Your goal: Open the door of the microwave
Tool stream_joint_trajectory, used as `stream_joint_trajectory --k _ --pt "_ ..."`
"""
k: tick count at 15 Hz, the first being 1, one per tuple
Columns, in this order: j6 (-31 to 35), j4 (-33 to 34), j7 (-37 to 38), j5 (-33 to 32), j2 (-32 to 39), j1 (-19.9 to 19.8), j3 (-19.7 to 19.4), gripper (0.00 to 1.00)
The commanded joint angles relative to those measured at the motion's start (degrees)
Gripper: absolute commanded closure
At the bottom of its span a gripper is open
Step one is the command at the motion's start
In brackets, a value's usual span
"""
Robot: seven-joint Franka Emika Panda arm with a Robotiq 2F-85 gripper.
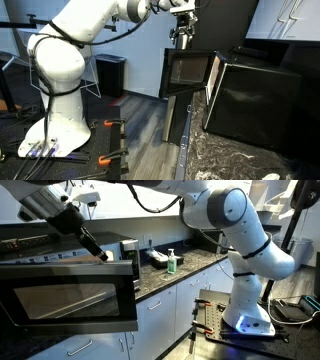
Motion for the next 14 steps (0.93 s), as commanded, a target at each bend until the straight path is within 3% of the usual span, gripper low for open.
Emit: stream_joint_trajectory --k 1,2,4,7,13,14 --pt "-4.5 3.8 1.2 -1.1 0.4 1.9 -1.9 0.07" --pt "-4.8 2.6 1.8 -1.3 -0.5 1.5 -1.7 0.28" --pt "-6.1 2.0 3.4 -1.0 -1.3 1.0 -2.3 0.32" --pt "-6.6 0.8 4.8 -0.9 -1.8 -0.2 -3.3 0.55" --pt "-2.7 -3.8 15.2 2.6 -3.5 -3.1 -3.2 1.00" --pt "-1.7 -5.1 16.5 3.0 -4.0 -3.6 -3.1 1.00"
